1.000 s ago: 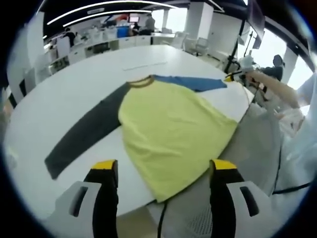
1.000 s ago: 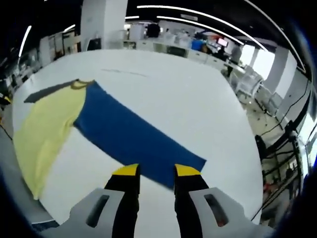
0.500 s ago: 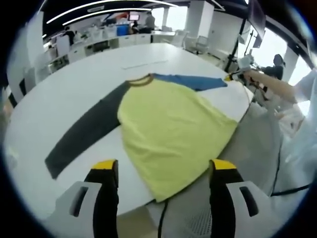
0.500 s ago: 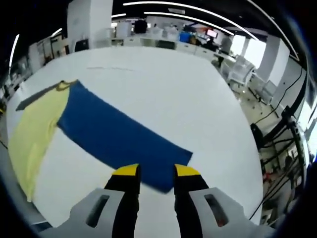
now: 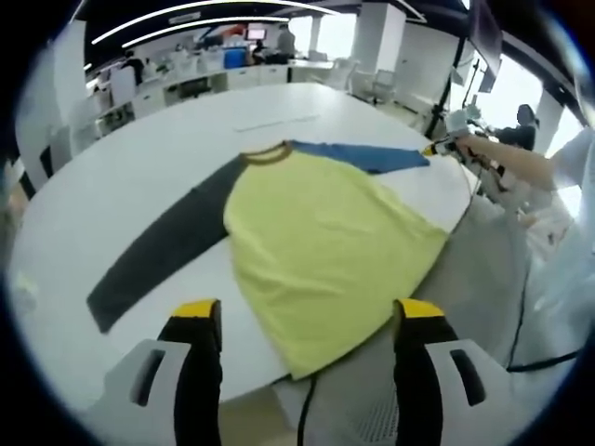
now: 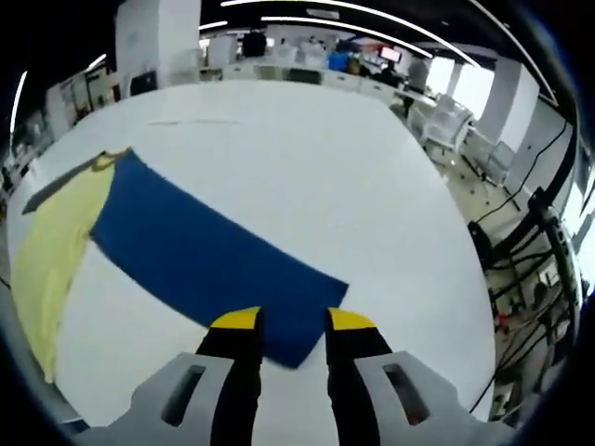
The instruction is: Fold the garment on the visible template until the final outline fits inside the template.
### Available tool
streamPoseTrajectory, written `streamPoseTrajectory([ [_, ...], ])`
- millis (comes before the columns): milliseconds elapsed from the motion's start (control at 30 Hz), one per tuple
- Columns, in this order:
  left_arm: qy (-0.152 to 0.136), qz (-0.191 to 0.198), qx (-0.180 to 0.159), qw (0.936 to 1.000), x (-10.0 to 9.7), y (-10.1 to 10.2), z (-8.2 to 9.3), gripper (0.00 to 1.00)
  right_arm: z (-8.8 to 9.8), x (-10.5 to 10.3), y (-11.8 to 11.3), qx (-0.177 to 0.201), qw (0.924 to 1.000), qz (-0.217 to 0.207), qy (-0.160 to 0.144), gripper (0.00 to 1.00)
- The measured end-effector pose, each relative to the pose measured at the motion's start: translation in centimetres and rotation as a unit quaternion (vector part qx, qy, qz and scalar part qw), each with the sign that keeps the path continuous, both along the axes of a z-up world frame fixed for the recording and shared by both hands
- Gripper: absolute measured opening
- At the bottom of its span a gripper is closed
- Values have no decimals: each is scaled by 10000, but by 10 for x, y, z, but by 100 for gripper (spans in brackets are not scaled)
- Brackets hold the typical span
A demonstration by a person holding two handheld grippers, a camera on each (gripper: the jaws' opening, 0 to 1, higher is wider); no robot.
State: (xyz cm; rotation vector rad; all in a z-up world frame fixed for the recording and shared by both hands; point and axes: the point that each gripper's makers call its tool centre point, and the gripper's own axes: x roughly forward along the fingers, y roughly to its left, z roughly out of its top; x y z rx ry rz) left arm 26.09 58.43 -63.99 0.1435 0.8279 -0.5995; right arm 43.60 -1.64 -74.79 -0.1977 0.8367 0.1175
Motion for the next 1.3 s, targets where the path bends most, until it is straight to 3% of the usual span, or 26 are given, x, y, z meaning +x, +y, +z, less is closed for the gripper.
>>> streamPoseTrajectory([
  [467, 37, 39, 57, 10000, 1, -1, -2, 70, -10, -2, -10, -131, 9997, -90, 199, 25],
  [1067, 83, 140, 144, 9998, 2, 0, -2, 71, -21, 1, -14, 174, 9993, -251, 211, 23],
  [1300, 89, 148, 150, 9997, 3, -1, -1, 71, -22, 1, -12, 459, 9984, -219, 239, 17],
])
